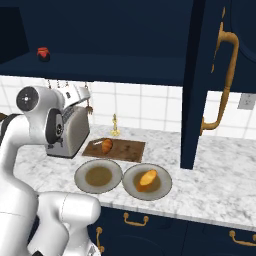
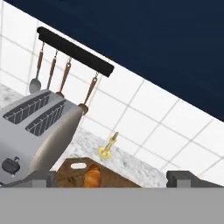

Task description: From the different types of pastries on the counter, select a croissant and place it on the cutting board. Then retrieve a jar of jam from the cabinet and place it alongside the croissant on the cutting board.

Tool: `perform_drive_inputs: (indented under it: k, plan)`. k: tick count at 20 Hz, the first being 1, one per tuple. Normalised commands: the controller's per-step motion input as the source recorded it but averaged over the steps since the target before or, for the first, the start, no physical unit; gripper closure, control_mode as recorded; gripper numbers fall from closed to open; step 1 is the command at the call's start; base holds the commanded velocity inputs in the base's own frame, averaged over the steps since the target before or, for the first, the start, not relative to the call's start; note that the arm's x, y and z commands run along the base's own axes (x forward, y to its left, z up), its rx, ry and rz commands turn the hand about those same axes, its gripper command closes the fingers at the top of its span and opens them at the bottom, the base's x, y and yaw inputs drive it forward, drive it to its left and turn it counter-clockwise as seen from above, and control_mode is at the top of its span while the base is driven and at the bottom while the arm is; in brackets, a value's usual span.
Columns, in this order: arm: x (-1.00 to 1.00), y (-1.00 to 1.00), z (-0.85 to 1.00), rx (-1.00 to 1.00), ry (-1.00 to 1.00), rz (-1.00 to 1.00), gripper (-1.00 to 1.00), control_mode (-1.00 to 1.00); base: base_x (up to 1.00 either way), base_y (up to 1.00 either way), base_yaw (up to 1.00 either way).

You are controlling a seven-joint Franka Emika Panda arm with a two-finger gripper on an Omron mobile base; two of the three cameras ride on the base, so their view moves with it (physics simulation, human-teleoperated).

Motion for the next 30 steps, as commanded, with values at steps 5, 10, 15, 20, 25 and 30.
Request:
perform_drive_inputs:
  k: [5,10,15,20,25,30]
  plan:
    - [-0.05,0.21,0.63,0.07,0.0,0.0,-1.0,-1.0,0.0,0.0,0.0]
    - [0.0,0.29,0.56,0.08,0.0,0.0,-1.0,-1.0,0.0,0.0,0.0]
    - [0.0,0.37,0.48,0.13,0.0,0.0,-1.0,-1.0,0.0,0.0,0.0]
    - [0.0,0.5,0.17,0.16,0.0,0.0,-1.0,-1.0,0.0,0.0,0.0]
    - [0.0,0.54,0.07,0.18,0.0,0.0,-1.0,-1.0,0.0,0.0,0.0]
    - [0.06,0.34,0.08,0.15,0.0,0.0,-1.0,-1.0,0.0,0.0,0.0]
